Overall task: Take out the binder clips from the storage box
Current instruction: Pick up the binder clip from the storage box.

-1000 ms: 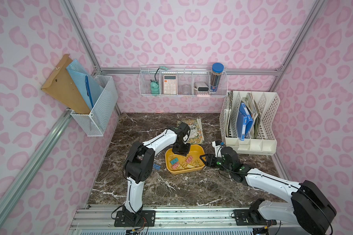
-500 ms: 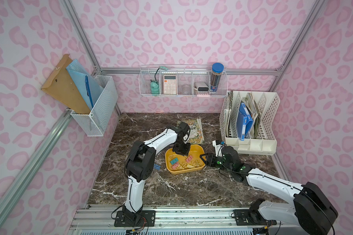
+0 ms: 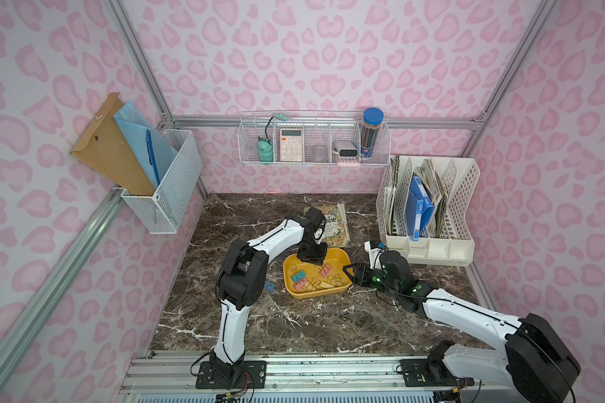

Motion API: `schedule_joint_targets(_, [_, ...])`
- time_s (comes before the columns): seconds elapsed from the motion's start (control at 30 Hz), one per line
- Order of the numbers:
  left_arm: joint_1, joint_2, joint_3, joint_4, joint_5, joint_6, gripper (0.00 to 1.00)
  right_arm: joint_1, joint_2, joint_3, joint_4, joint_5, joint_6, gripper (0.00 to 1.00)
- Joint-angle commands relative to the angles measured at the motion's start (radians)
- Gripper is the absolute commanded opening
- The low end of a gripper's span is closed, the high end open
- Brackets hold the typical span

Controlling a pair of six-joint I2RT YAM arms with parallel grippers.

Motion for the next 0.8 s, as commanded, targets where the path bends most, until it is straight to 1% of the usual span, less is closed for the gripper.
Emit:
schedule_joint_targets(0.0, [0.003,0.001,0.004,-0.002,0.015,-0.010,0.12,0.001,-0.008,-0.003,0.007,0.004,0.002,0.56])
schedule_joint_targets(0.07, [0.004,0.001,0.000,0.006,0.025,-0.017,0.08,0.000,-0.014,-0.008,0.011,0.005,0.004,0.56])
schedule_joint_targets(0.13, [0.004,-0.009,-0.014,0.028,0.041,-0.028,0.00,0.001,-0.019,-0.013,0.014,0.005,0.006,0.56])
schedule_joint_targets(0.3, [0.004,-0.092,-0.057,0.087,0.089,-0.060,0.00,0.001,-0.040,-0.018,0.002,0.018,0.005,0.56])
schedule_joint_targets(0.47, [0.005,-0.193,-0.091,0.110,0.097,-0.097,0.00,-0.001,-0.076,-0.027,0.006,0.037,0.003,0.56])
schedule_joint_targets(0.6, [0.004,-0.299,-0.160,0.173,0.111,-0.148,0.00,0.000,-0.104,-0.025,0.008,0.053,-0.002,0.56])
schedule_joint_targets(0.77, [0.006,-0.452,-0.296,0.310,0.121,-0.244,0.00,0.000,-0.136,-0.026,0.013,0.066,-0.008,0.56])
